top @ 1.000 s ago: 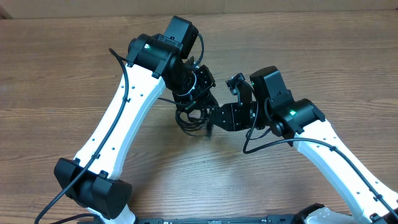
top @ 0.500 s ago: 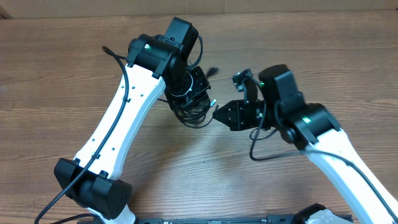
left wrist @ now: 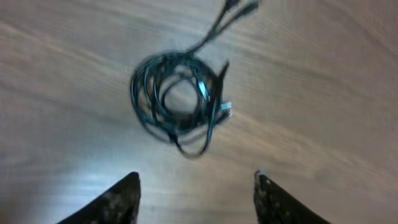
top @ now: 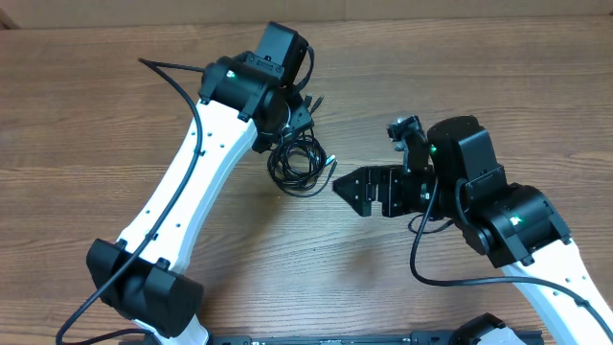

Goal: Untangle cables

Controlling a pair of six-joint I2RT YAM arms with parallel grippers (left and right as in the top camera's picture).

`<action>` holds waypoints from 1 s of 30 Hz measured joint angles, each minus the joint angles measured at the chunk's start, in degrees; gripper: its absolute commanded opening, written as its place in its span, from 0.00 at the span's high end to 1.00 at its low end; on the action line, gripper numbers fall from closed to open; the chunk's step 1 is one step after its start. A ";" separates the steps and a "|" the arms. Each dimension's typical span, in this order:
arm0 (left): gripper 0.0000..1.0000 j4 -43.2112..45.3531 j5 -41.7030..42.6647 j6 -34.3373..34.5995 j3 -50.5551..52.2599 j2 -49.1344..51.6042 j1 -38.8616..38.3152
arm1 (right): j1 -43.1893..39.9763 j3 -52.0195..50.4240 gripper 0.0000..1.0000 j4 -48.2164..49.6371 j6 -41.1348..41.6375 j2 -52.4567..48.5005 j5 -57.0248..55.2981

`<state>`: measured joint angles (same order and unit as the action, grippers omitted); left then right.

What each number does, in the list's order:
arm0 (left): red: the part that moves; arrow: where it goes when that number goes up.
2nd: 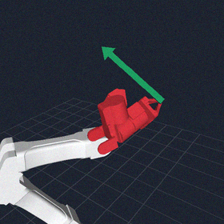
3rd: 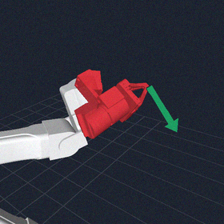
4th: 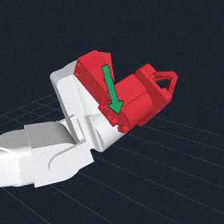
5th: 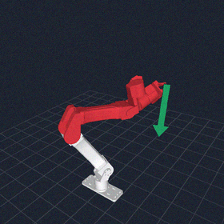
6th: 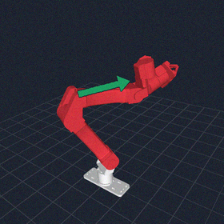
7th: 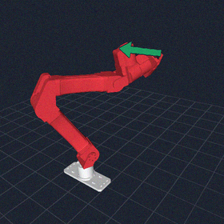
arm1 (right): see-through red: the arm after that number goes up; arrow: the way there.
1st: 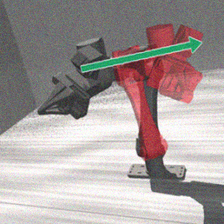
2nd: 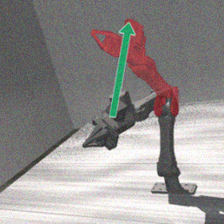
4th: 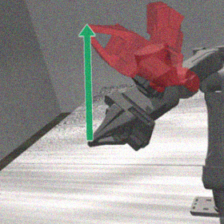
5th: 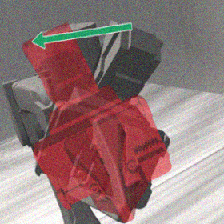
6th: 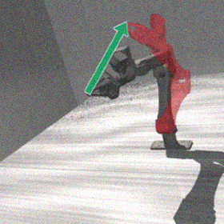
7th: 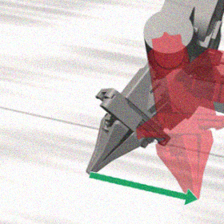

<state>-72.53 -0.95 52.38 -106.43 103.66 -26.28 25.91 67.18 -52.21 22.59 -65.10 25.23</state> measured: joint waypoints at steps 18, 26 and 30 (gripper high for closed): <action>0.49 35.71 0.09 0.00 24.61 0.09 0.00 | -12.37 0.02 0.00 -11.47 -0.09 -0.02 -18.21; 0.89 40.59 0.79 -0.07 30.45 0.13 -0.26 | -12.37 0.02 0.00 -11.50 -0.11 -0.02 -18.23; 0.96 41.13 2.08 -0.42 30.84 0.42 -1.18 | -12.39 0.02 0.00 -11.47 -0.09 -0.02 -18.23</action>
<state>-31.40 1.13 51.96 -75.59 104.07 -27.46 13.52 67.20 -63.68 22.50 -65.12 7.01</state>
